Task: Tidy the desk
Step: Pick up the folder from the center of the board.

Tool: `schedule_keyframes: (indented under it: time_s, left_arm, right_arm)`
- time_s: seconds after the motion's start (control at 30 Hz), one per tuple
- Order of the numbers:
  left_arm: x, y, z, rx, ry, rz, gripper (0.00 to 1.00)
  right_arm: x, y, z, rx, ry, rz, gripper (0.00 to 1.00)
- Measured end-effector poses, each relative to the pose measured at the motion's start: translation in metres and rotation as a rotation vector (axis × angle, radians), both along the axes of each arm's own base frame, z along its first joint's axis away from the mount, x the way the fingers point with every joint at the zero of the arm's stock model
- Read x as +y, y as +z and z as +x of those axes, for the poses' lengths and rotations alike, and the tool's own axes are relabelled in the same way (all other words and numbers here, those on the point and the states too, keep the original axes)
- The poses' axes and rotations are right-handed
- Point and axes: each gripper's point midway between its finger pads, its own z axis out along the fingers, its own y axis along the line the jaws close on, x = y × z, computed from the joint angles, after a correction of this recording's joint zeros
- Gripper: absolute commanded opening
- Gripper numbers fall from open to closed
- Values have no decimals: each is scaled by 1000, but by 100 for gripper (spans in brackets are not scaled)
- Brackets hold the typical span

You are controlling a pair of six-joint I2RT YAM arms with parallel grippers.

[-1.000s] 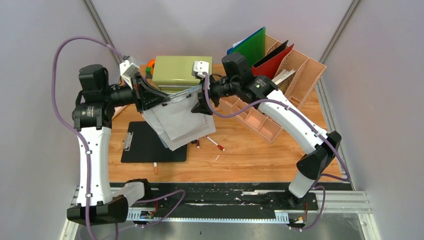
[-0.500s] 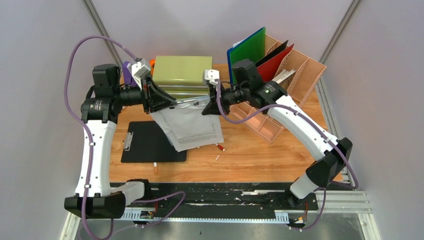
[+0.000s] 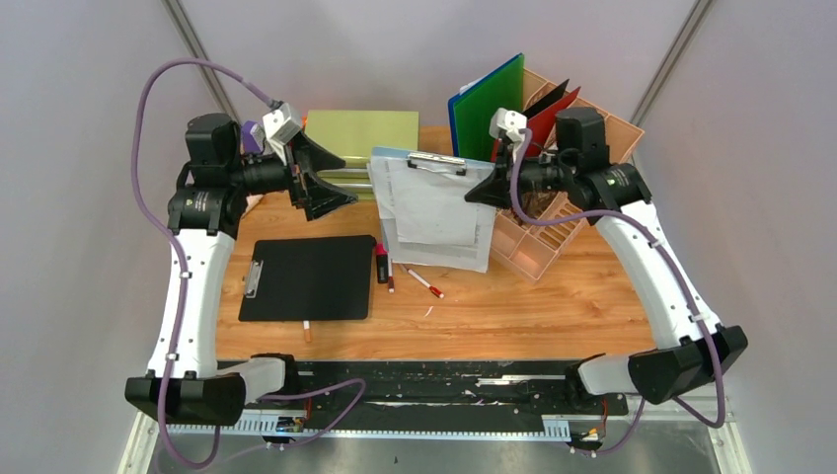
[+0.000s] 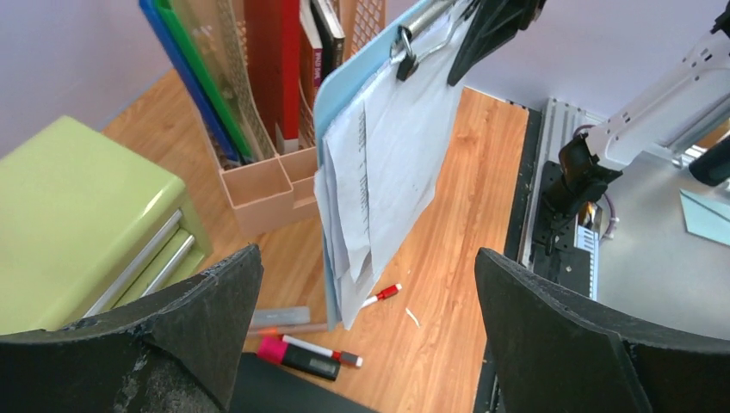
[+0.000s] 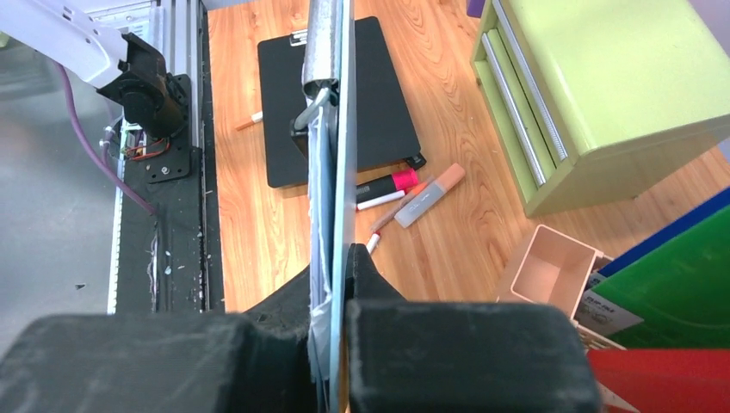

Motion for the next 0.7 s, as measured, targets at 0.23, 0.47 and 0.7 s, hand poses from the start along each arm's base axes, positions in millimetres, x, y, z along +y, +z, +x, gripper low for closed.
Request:
schedule_keyframes:
  time_s: [0.23, 0.47, 0.7]
  left_arm:
    - [-42, -8, -6, -56, -126, 35, 100]
    - [-80, -19, -2, -98, -204, 61, 99]
    - [-111, -23, 4, -111, -286, 55, 69]
  right_arm:
    - [-23, 14, -18, -18, -2, 39, 0]
    - [-30, 18, -31, 15, 30, 71, 0]
    - [-37, 10, -32, 60, 23, 75, 0]
